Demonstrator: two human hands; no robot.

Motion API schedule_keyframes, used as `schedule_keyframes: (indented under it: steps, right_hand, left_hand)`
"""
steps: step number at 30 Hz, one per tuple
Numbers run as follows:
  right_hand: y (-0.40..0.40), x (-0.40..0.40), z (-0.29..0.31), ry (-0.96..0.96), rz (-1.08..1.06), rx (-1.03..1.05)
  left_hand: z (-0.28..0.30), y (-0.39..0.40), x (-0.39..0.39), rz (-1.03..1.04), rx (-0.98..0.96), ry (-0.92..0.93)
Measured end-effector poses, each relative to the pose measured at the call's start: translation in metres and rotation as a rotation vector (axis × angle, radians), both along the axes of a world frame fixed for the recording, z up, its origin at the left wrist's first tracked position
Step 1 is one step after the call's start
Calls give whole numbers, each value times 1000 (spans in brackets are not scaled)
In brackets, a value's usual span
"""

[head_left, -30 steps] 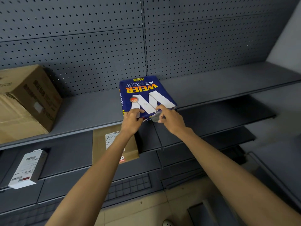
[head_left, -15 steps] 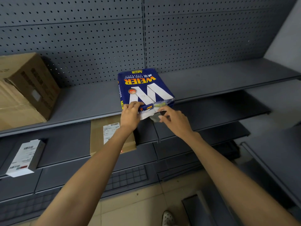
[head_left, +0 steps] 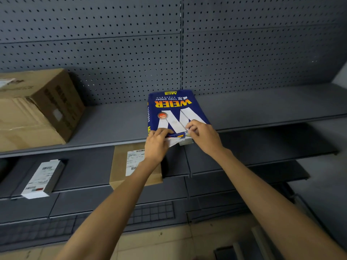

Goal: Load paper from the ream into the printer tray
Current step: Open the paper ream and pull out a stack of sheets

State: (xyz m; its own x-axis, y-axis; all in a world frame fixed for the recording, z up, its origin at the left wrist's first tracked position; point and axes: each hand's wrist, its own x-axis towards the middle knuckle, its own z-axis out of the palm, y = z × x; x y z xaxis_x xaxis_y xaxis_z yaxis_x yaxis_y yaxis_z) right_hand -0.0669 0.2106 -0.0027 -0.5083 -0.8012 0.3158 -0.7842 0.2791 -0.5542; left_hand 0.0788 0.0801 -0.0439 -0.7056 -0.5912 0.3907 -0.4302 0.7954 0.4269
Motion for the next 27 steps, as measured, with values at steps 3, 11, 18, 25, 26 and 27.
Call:
schedule_keyframes:
  steps: [3, 11, 18, 25, 26, 27]
  right_hand:
    - [-12, 0, -4, -8, 61, 44]
    - [-24, -7, -4, 21, 286, 125]
    - [-23, -26, -10, 362, 209, 165]
    - [-29, -41, -15, 413, 197, 230]
    - [-30, -44, -14, 404, 211, 257]
    - [-31, -46, -12, 390, 224, 272]
  left_hand:
    - [5, -2, 0, 17, 100, 45]
    - [23, -13, -11, 41, 137, 216]
    - [22, -10, -19, 32, -74, 156]
    - [5, -12, -15, -56, -255, -82]
    - [5, -13, -15, -59, -237, -83]
    - [5, -13, -15, -64, -218, -94]
